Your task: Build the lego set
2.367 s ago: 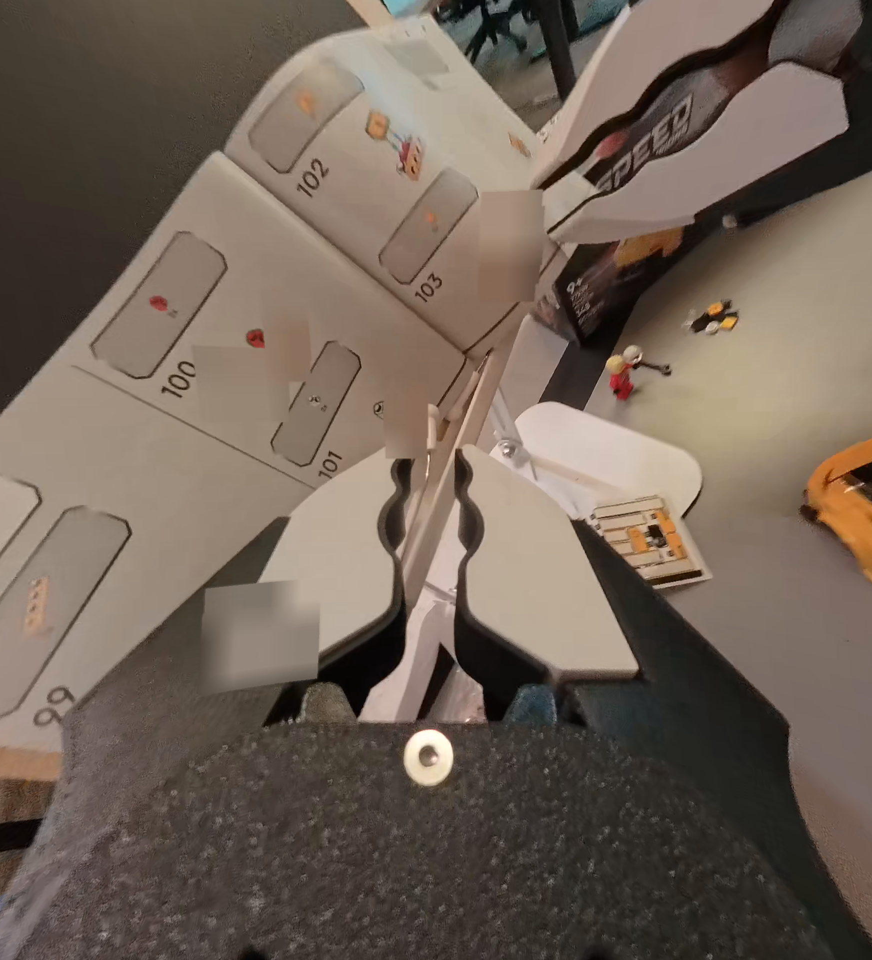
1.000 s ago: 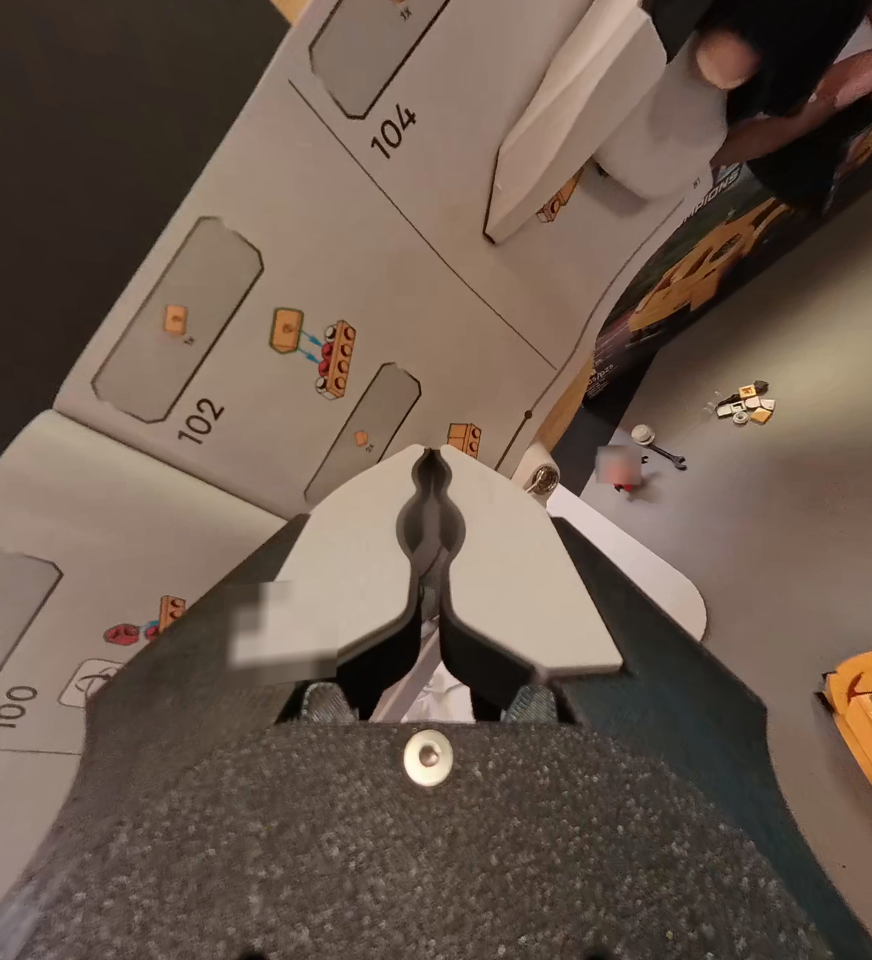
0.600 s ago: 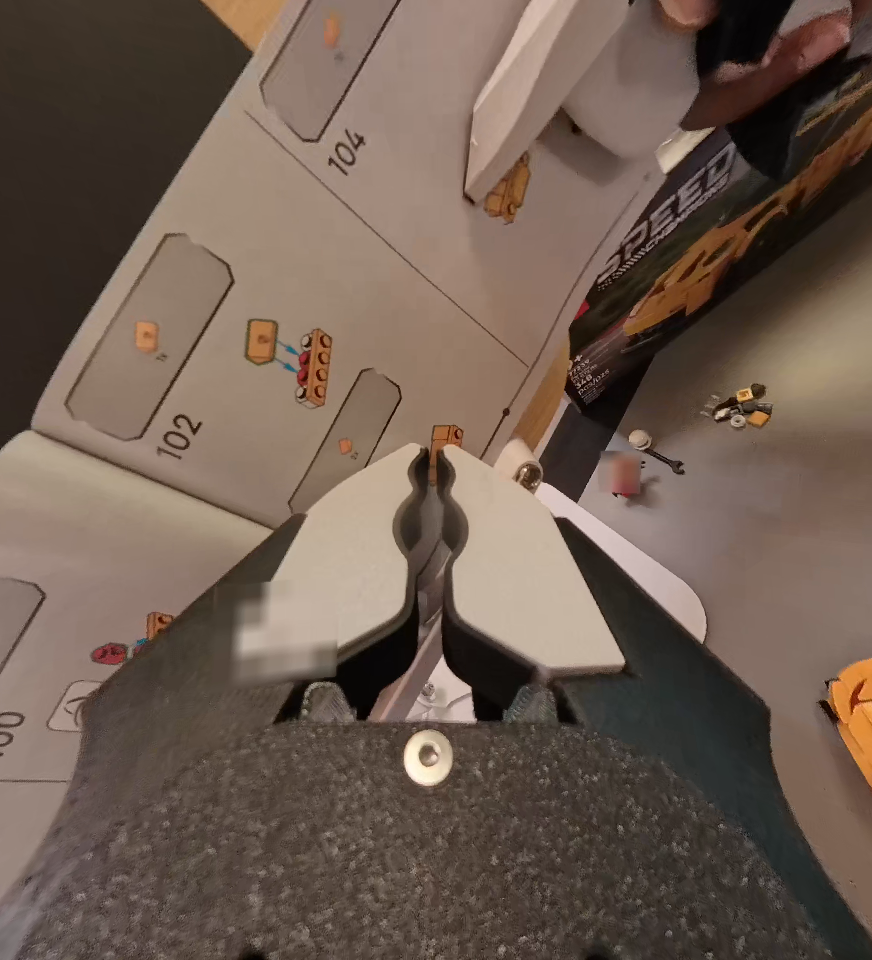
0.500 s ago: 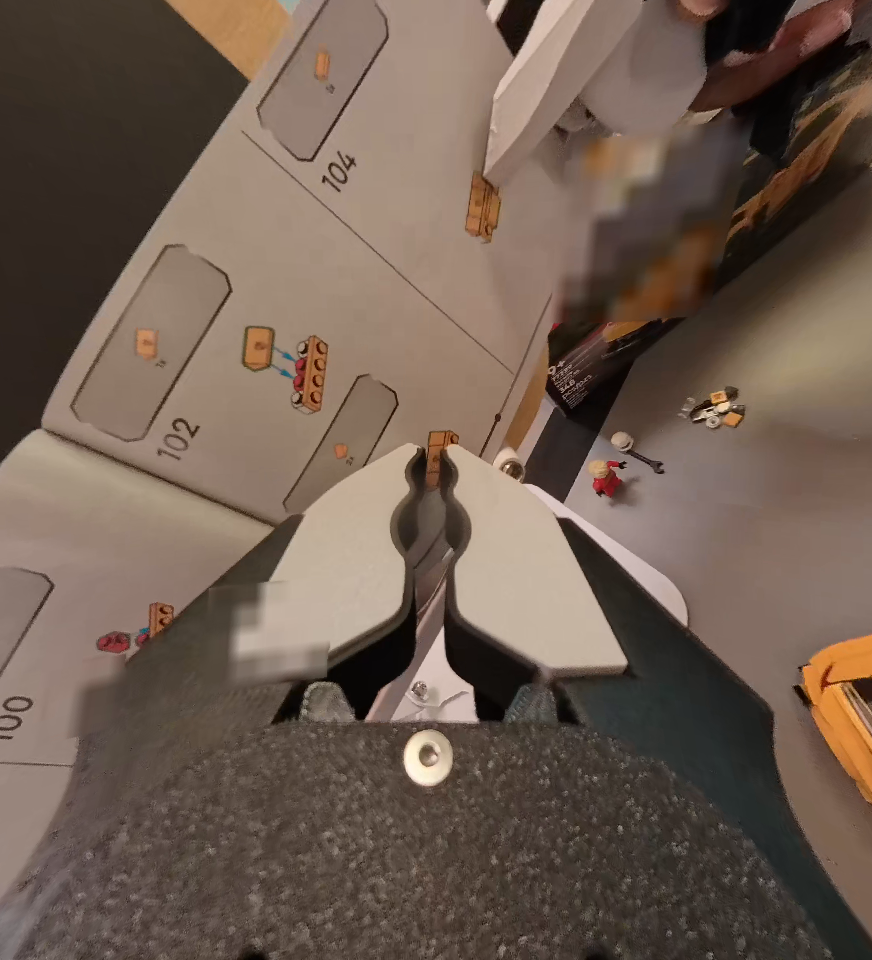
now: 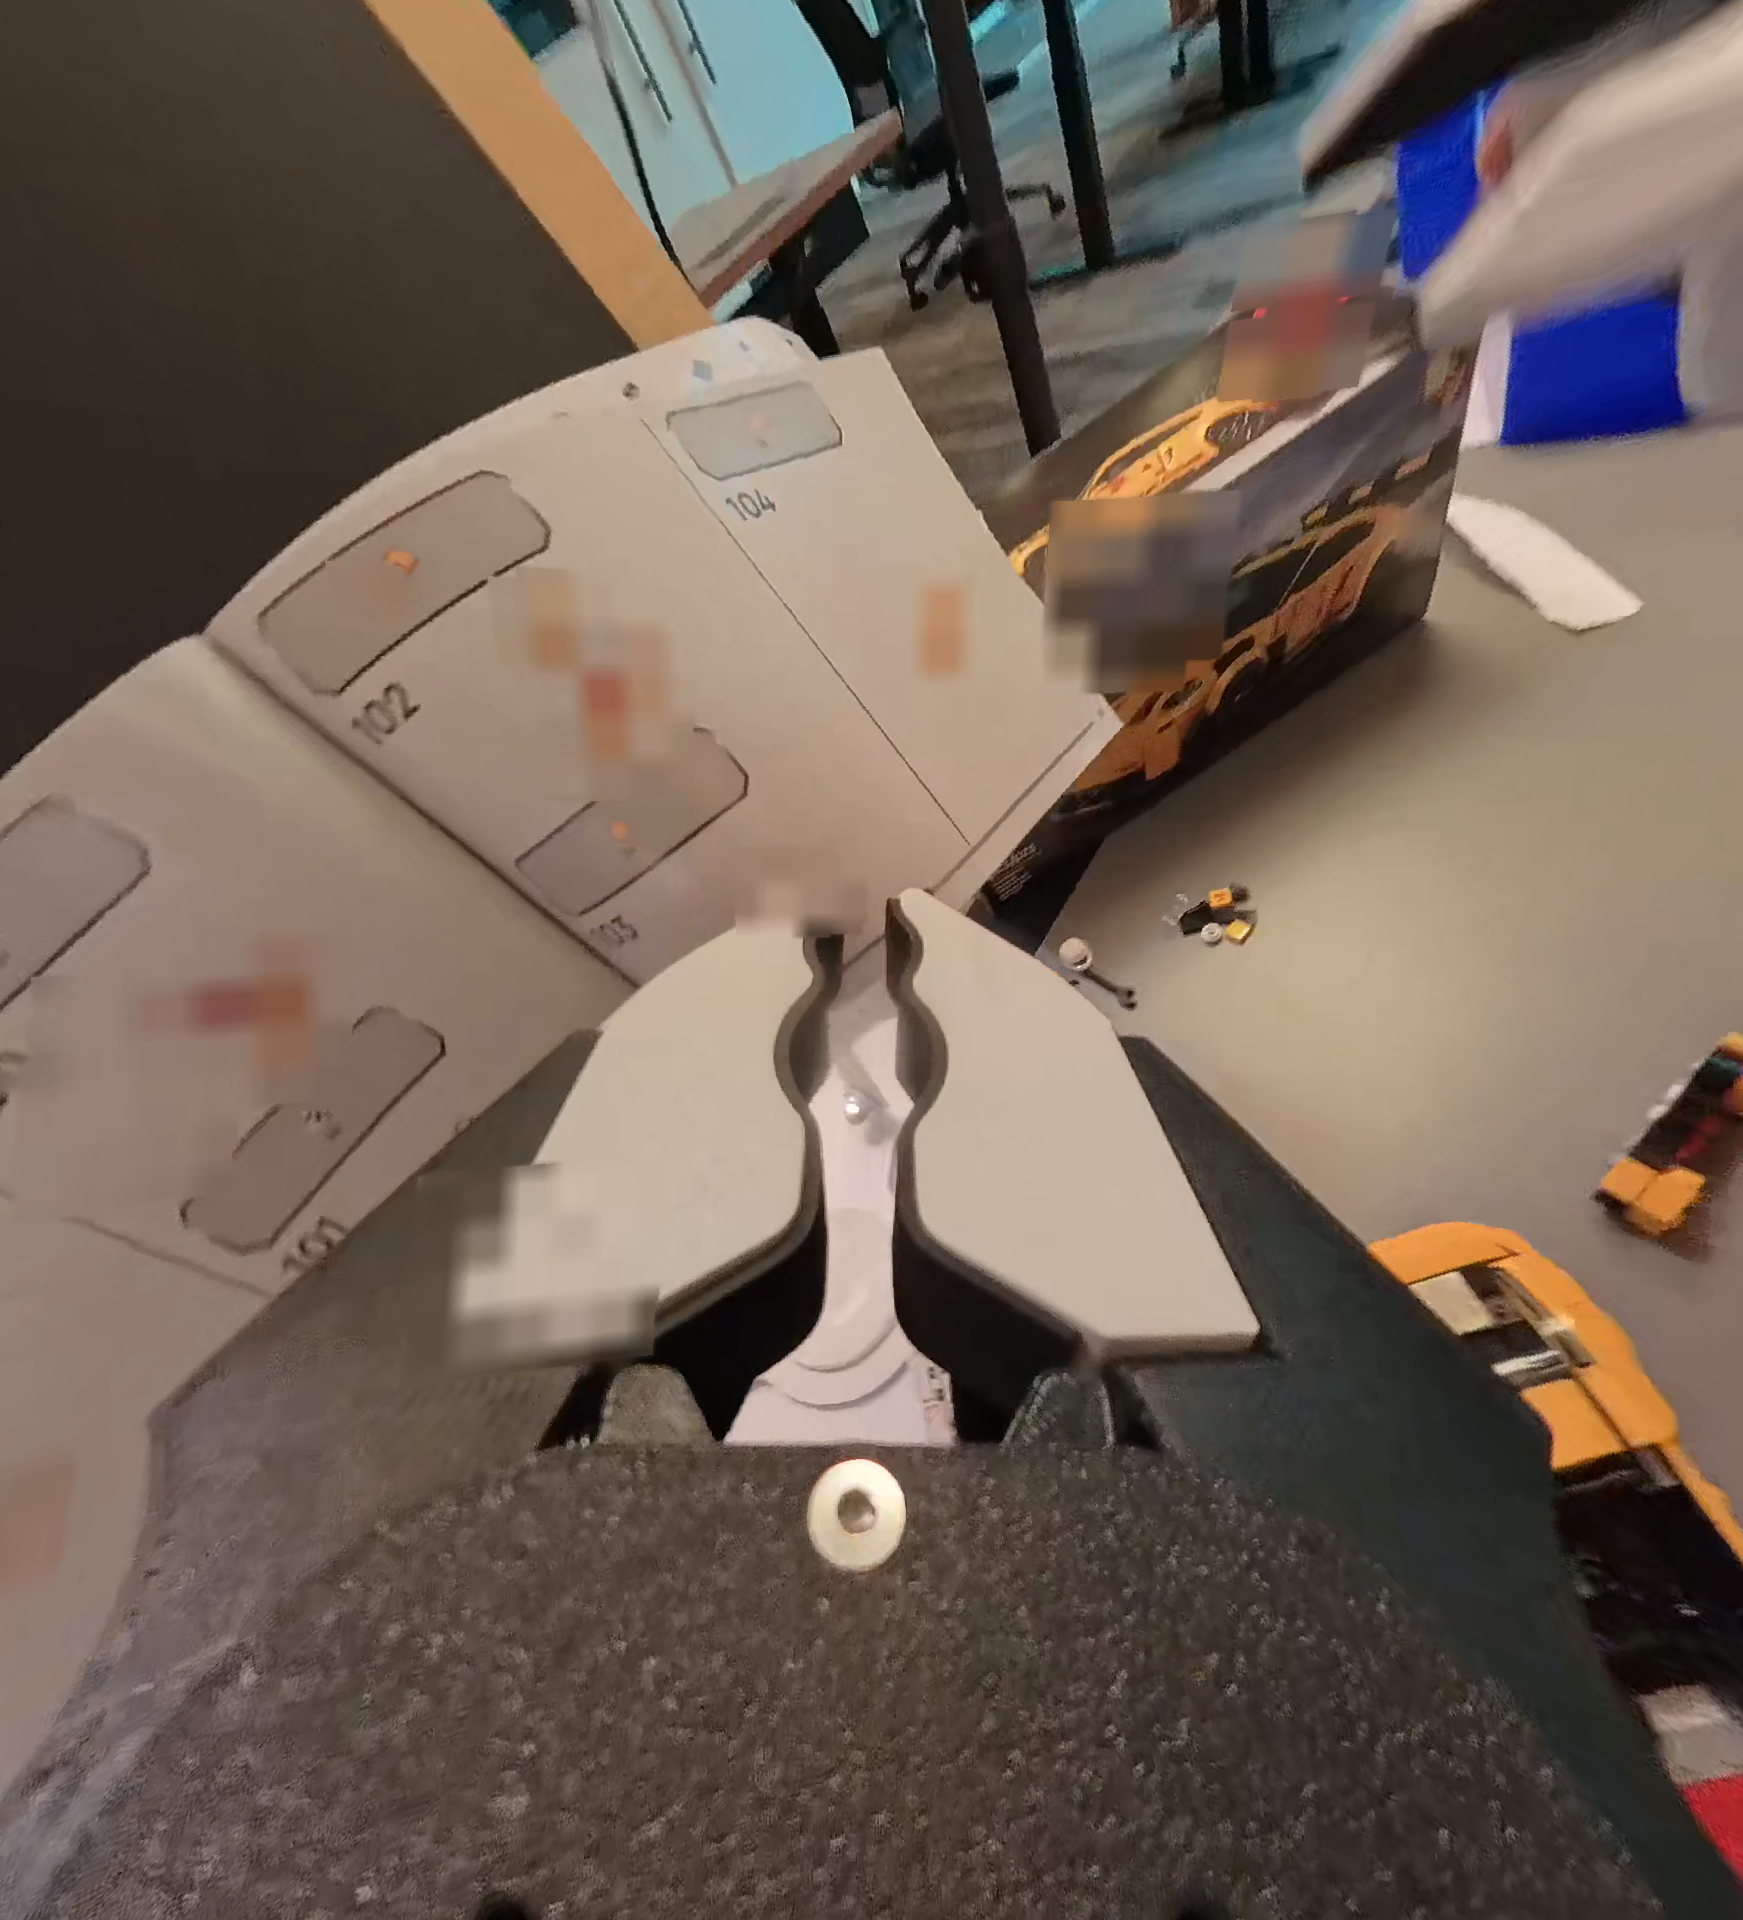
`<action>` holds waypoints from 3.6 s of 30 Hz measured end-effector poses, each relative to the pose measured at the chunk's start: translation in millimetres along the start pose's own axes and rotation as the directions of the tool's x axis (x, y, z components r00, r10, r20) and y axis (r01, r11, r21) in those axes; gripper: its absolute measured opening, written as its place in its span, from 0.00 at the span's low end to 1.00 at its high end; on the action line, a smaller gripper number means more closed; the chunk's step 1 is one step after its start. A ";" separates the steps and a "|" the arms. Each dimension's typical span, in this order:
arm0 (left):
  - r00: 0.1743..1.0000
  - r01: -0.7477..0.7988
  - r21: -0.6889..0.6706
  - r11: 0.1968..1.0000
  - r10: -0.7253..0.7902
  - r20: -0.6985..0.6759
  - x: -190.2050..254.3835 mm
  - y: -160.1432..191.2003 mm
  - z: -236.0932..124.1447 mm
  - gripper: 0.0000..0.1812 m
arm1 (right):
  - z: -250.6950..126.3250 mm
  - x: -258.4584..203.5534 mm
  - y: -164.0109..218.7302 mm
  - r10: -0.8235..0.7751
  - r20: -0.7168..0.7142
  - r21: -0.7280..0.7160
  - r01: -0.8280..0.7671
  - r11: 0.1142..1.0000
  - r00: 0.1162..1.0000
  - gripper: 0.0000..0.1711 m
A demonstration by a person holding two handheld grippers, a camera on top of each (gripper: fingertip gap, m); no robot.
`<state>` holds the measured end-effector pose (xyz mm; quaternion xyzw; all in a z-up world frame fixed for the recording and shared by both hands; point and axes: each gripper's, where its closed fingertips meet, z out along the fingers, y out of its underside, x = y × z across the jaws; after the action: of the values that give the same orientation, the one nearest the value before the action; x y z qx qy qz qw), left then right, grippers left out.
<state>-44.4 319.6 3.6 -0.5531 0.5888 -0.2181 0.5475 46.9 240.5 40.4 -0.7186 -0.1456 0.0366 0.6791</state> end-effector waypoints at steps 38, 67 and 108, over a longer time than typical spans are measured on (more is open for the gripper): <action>0.693 0.300 0.452 0.840 -0.518 0.502 -167.9 72.1 -101.0 0.00 | 51.8 -121.6 28.8 0.144 -0.143 0.192 -0.115 0.975 0.979 0.00; 0.745 0.286 0.420 0.861 -0.476 0.468 -142.1 64.7 -92.6 0.00 | 55.4 -124.0 36.3 0.075 -0.154 0.163 -0.049 0.985 0.985 0.01; 0.760 0.244 0.375 0.895 -0.416 0.499 -124.3 72.6 -82.3 0.00 | 46.3 -108.6 26.3 0.099 -0.189 0.201 -0.060 0.978 0.977 0.01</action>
<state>-173.6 422.9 16.3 -0.6027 0.2531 -0.2209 0.7238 -64.2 256.1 -4.8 -0.6542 -0.0440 0.0062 0.7550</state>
